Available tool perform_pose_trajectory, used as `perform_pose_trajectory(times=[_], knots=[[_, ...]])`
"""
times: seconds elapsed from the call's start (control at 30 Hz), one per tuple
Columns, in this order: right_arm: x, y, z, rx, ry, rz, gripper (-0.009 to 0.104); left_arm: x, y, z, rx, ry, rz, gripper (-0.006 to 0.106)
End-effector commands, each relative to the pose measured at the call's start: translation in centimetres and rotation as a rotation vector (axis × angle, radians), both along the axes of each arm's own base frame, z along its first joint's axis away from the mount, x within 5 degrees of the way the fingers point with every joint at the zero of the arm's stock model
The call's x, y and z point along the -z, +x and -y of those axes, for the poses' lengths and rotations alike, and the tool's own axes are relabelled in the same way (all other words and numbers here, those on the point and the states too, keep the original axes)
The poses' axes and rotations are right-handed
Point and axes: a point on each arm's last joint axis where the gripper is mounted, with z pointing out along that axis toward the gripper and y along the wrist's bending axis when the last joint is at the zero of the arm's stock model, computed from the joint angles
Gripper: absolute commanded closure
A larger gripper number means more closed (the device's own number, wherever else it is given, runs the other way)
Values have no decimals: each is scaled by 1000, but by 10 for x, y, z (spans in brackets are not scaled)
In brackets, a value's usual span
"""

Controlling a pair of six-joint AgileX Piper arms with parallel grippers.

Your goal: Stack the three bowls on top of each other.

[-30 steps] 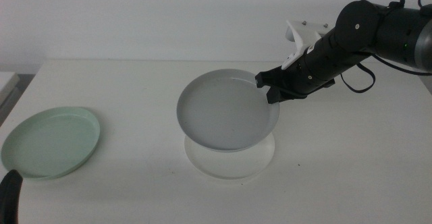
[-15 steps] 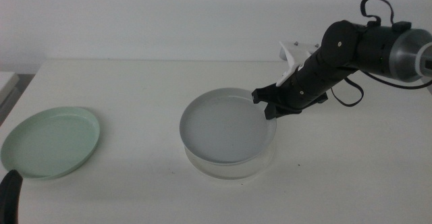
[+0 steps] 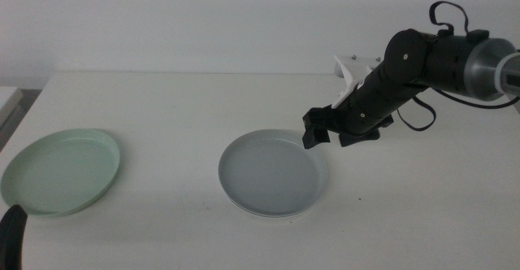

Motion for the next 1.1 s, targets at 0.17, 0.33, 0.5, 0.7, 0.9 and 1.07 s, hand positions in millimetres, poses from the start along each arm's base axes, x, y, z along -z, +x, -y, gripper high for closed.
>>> perform_pose_trajectory(times=[0.17, 0.33, 0.5, 0.7, 0.9, 1.07], knots=[[-100, -38, 18, -132, -35, 213, 2, -1, 0, 0, 8, -6, 10, 7], [-204, -110, 52, -149, -20, 480, 2, -1, 0, 0, 8, -6, 10, 7], [-231, -198, 82, -165, 71, 593, 2, -1, 0, 0, 8, -6, 10, 7], [-217, -256, 103, -183, 120, 683, 2, -1, 0, 0, 8, -6, 10, 7], [-226, -271, 105, -219, 167, 747, 2, -1, 0, 0, 8, -6, 10, 7], [-227, -274, 102, -245, 206, 746, 2, -1, 0, 0, 8, -6, 10, 7]])
